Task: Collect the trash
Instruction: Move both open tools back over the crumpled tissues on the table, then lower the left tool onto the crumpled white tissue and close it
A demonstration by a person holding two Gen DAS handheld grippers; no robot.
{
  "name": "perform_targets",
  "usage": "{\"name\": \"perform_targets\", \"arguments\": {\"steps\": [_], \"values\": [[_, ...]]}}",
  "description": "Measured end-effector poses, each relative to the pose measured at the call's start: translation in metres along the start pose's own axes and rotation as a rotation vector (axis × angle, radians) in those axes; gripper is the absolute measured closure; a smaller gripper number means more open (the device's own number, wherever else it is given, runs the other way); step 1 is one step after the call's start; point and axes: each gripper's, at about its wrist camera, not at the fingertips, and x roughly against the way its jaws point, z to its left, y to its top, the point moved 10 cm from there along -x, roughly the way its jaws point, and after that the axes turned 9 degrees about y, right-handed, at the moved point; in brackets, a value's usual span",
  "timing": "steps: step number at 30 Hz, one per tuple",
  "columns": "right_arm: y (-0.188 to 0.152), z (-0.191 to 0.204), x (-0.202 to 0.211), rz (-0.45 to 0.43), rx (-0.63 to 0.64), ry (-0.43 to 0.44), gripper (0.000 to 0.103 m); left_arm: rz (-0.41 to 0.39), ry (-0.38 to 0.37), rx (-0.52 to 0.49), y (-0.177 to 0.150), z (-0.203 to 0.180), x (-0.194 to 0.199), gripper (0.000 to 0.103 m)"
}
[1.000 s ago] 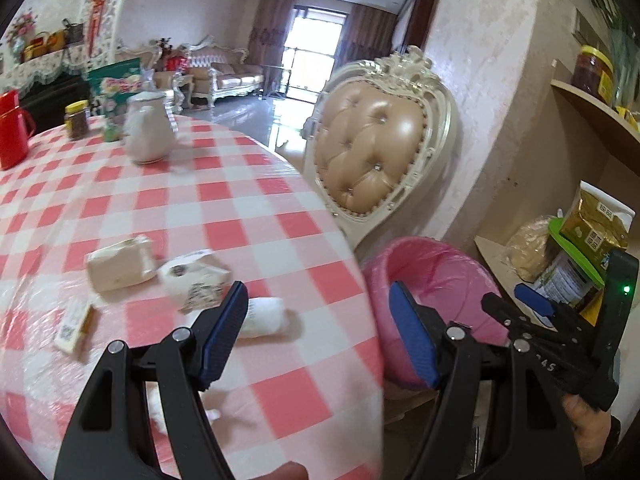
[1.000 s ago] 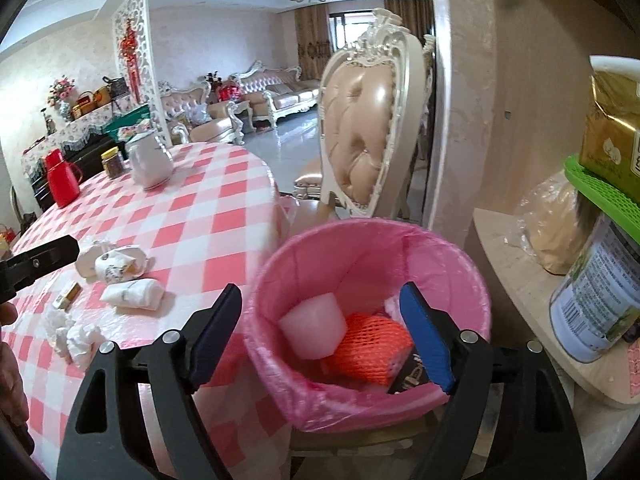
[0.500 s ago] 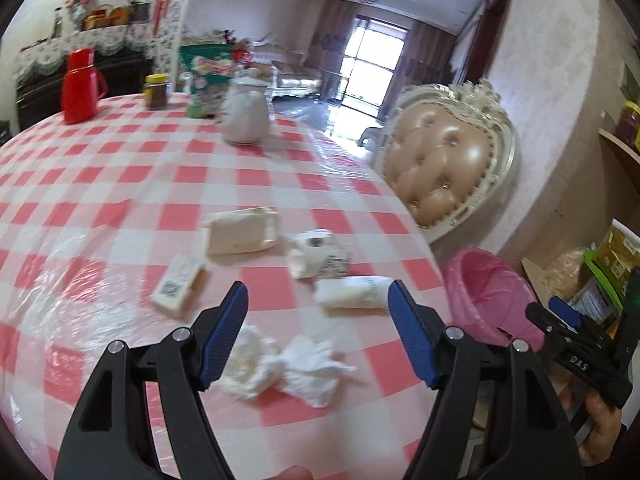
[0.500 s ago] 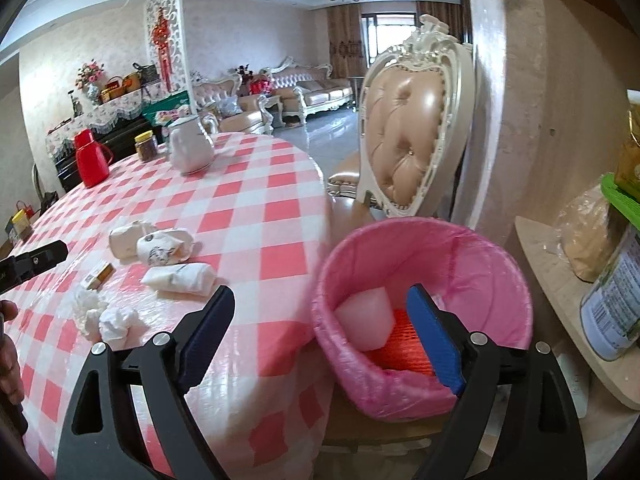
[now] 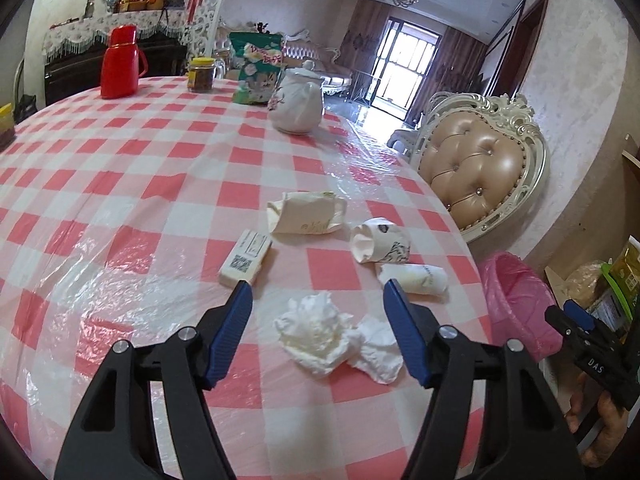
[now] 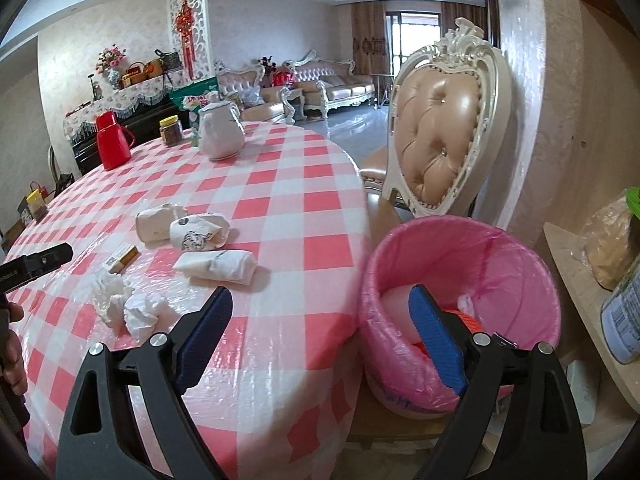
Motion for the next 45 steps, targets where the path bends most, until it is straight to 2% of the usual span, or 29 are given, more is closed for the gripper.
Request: {"name": "perform_targets", "arguments": {"steps": [11, 41, 45], "values": [[-0.002, 0.01, -0.007, 0.016, 0.013, 0.019, 0.019, 0.045, 0.004, 0.004, -0.012, 0.005, -0.014, 0.041], [-0.013, 0.014, -0.031, 0.07, 0.023, 0.051, 0.019, 0.175, 0.001, -0.014, -0.039, -0.011, -0.068, 0.044], [-0.014, 0.015, -0.035, 0.078, 0.027, 0.054, 0.019, 0.194, 0.012, -0.012, -0.042, -0.008, -0.074, 0.049]]}}
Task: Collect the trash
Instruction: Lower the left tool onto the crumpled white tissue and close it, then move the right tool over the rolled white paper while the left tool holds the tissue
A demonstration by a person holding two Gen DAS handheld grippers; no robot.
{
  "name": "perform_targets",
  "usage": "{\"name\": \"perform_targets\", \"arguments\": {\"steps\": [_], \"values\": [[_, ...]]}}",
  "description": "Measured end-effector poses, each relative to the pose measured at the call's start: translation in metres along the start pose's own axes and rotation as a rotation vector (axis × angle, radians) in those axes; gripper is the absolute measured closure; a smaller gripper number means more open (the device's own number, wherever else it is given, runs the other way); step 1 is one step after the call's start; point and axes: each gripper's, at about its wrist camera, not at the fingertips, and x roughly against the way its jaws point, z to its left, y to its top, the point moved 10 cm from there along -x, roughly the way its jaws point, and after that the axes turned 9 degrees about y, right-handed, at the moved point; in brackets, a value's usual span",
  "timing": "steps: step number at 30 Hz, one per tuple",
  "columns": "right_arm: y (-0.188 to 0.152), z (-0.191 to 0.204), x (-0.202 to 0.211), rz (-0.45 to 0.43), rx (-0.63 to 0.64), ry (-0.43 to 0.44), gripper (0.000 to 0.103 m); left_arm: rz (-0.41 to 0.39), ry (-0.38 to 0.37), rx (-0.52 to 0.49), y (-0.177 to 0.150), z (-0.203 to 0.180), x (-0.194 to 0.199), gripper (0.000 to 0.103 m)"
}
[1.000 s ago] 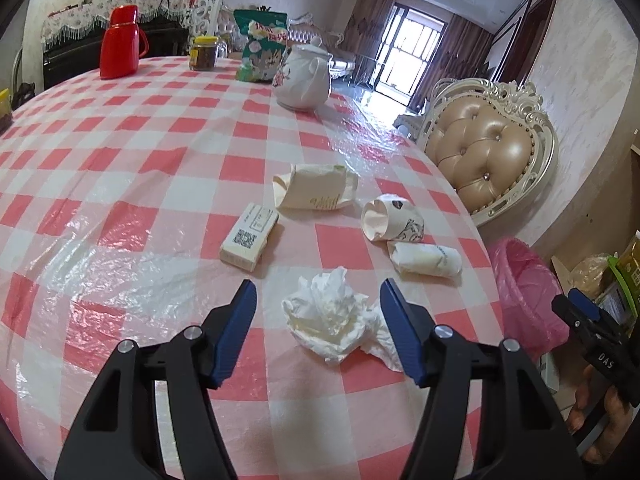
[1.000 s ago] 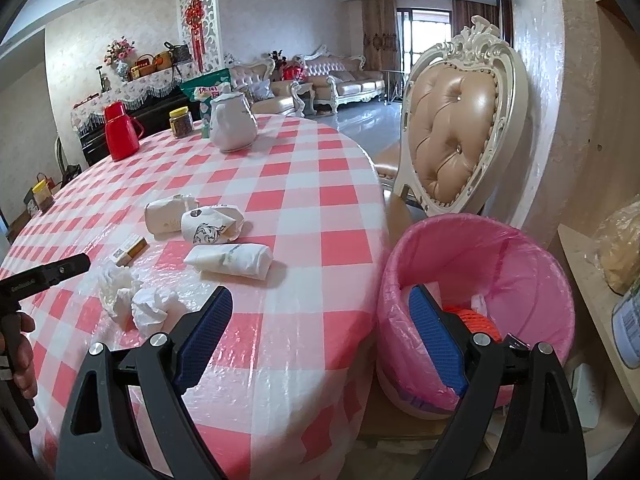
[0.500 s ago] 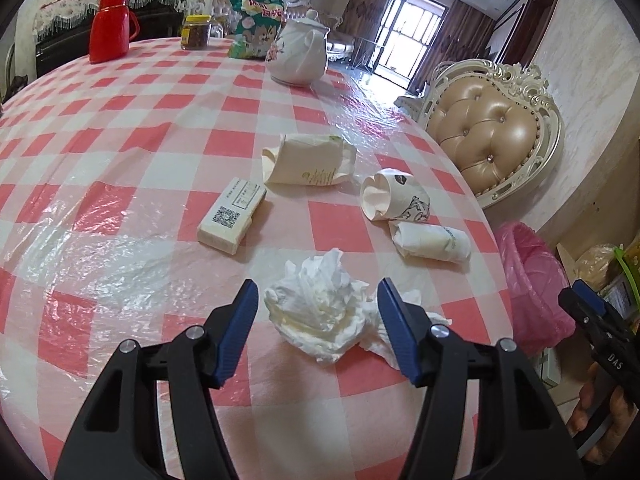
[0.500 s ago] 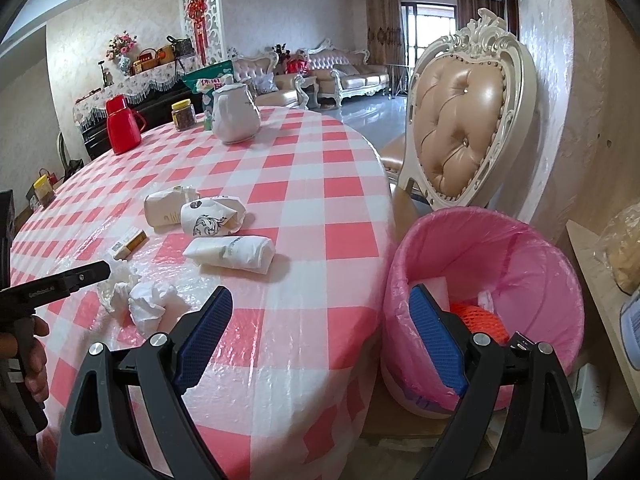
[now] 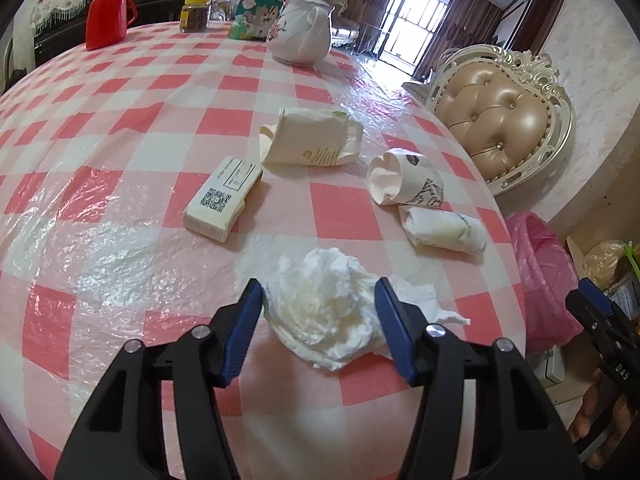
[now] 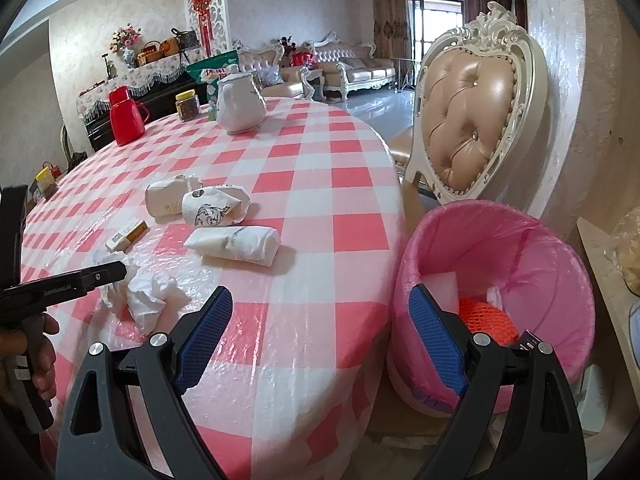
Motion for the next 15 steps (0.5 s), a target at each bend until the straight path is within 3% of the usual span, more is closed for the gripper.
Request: {"name": "perform_targets", "arguments": {"steps": [10, 15], "values": [[0.002, 0.006, -0.012, 0.016, 0.007, 0.009, 0.019, 0.005, 0.006, -0.011, 0.003, 0.004, -0.003, 0.08], [0.004, 0.013, -0.02, 0.025, 0.016, 0.018, 0.019, -0.001, -0.001, -0.009, 0.005, 0.005, -0.001, 0.083]]}}
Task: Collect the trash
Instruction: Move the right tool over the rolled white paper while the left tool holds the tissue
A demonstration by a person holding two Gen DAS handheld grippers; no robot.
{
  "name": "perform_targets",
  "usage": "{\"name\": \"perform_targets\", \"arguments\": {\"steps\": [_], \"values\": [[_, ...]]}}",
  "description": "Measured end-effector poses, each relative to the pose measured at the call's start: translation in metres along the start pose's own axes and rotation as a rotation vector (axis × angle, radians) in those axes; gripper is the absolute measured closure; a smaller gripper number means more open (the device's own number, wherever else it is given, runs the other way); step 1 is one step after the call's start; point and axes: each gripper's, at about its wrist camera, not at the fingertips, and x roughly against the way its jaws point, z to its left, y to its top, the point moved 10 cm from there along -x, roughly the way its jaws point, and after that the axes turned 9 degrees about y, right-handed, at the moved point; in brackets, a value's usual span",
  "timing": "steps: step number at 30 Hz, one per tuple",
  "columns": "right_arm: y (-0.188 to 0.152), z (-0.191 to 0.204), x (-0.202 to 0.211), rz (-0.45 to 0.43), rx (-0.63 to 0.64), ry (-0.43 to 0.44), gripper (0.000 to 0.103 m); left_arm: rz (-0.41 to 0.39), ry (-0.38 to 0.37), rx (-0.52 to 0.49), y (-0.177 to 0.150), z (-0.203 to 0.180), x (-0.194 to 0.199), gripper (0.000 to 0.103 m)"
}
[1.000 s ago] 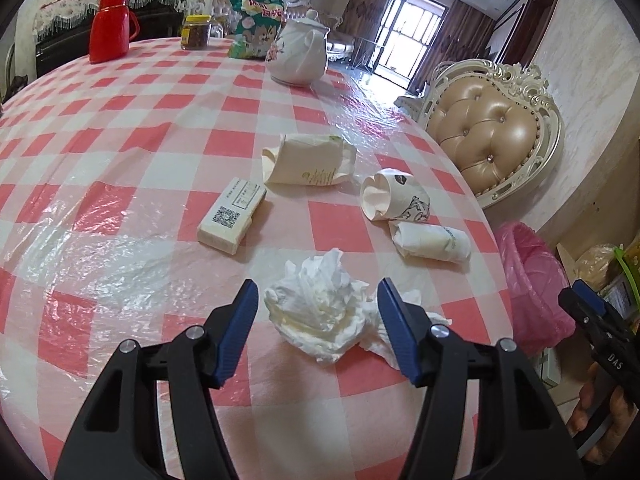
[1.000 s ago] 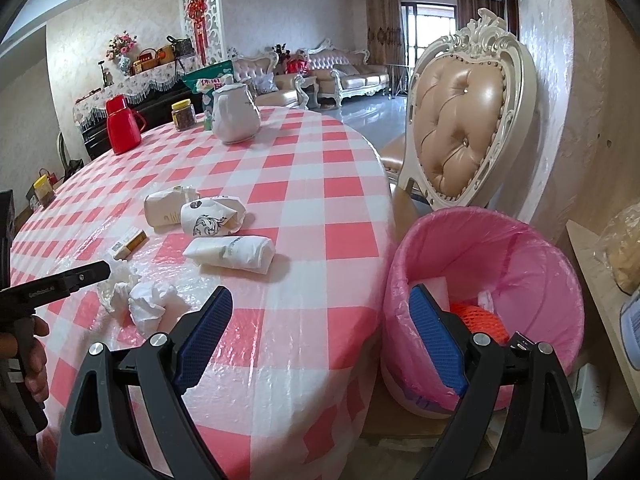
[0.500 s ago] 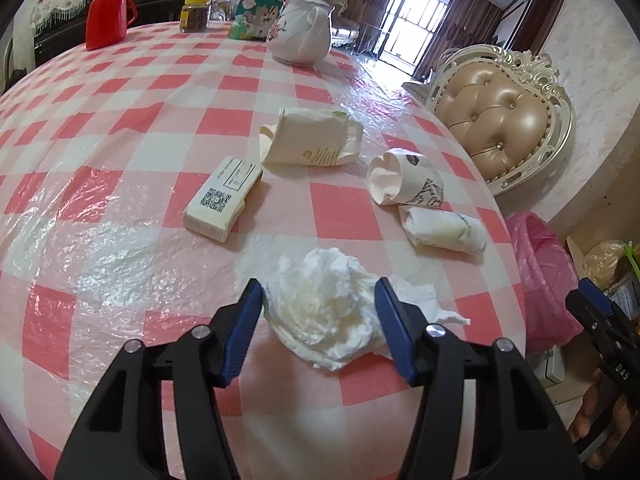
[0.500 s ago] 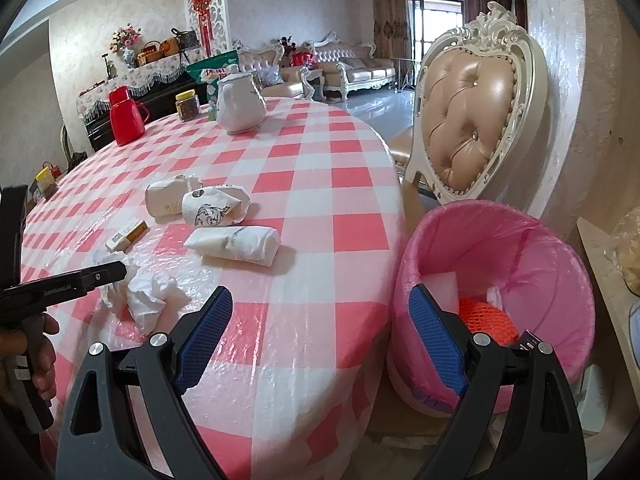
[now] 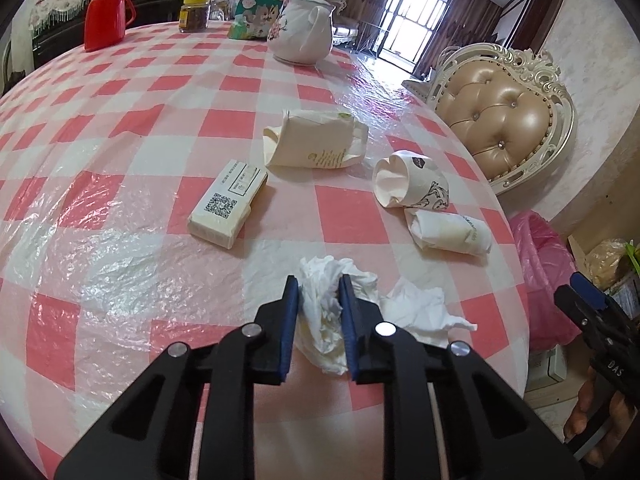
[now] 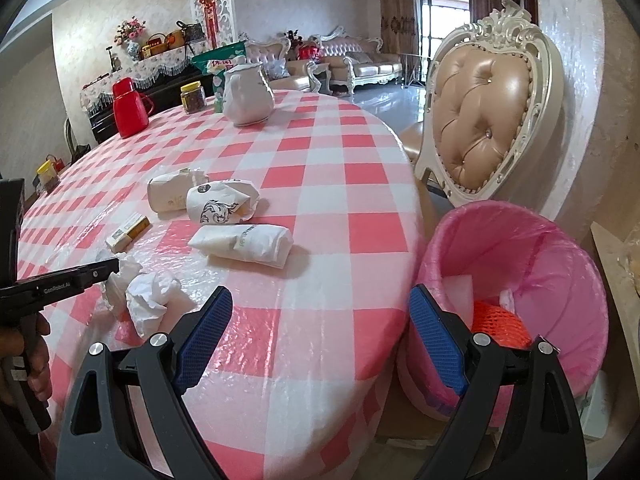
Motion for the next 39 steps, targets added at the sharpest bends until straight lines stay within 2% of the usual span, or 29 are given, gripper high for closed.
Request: {"name": "perform_targets", "arguments": {"steps": [19, 32, 39], "values": [[0.015, 0.037, -0.045, 0.048, 0.054, 0.027, 0.019, -0.048, -0.02, 0.031, 0.019, 0.016, 0.015, 0.084], [0.04, 0.057, -0.082, 0.063, -0.009, 0.01, 0.019, -0.056, -0.04, 0.053, 0.025, 0.027, 0.018, 0.085], [0.038, 0.061, -0.105, 0.107, -0.019, -0.02, 0.019, -0.061, -0.054, 0.07, 0.027, 0.034, 0.019, 0.084]]}}
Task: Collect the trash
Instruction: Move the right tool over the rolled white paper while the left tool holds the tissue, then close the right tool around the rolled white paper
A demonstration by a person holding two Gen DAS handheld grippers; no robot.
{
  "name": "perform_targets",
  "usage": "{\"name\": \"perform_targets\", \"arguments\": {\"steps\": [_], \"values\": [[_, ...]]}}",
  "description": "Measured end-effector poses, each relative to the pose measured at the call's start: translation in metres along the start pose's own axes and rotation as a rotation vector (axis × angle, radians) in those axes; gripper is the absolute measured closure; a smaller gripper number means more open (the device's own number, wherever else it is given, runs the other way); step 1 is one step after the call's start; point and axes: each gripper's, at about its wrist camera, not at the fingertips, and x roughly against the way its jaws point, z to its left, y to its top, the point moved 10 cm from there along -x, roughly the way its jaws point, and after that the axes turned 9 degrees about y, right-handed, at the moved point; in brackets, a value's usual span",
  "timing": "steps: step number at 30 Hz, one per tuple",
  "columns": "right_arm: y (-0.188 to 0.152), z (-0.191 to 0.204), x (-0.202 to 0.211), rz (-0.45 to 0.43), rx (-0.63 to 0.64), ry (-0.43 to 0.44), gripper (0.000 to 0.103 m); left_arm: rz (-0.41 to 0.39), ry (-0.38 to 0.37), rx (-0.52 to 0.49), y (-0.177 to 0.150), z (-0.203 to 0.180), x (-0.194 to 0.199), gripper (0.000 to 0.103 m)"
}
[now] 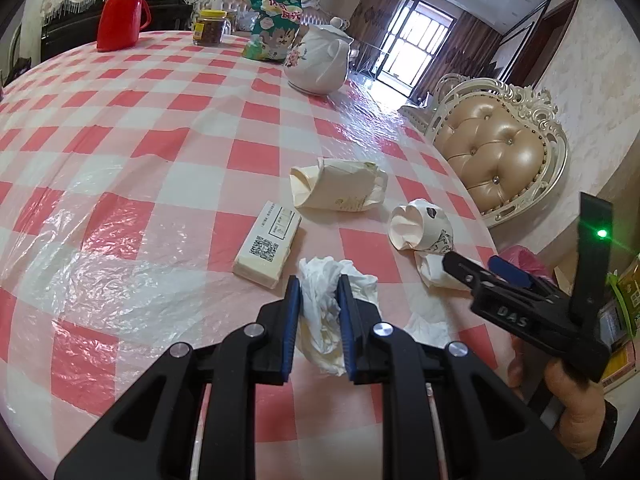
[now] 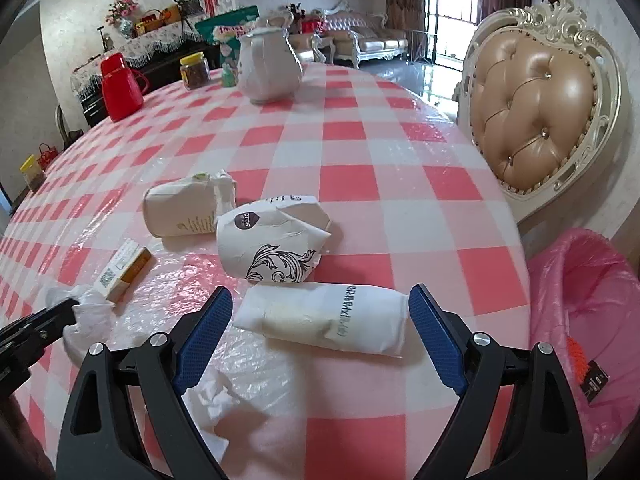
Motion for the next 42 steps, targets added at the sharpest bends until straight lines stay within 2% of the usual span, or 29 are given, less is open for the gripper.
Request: {"name": "perform_targets", "arguments": {"steps": [12, 32, 42], "values": [[-0.005, 0.0, -0.017, 0.042, 0.026, -0.059, 0.019, 0.006, -0.028, 0.003, -0.001, -0.001, -0.001, 0.084], [-0.013, -0.002, -0.021, 0.078, 0.034, -0.057, 0.019, 0.013, -0.032, 0.0, -0.002, -0.002, -0.002, 0.084], [-0.019, -0.001, -0.014, 0.085, 0.059, -0.056, 0.026, 0.0, -0.029, -0.005, -0.001, -0.004, 0.001, 0.084]]}}
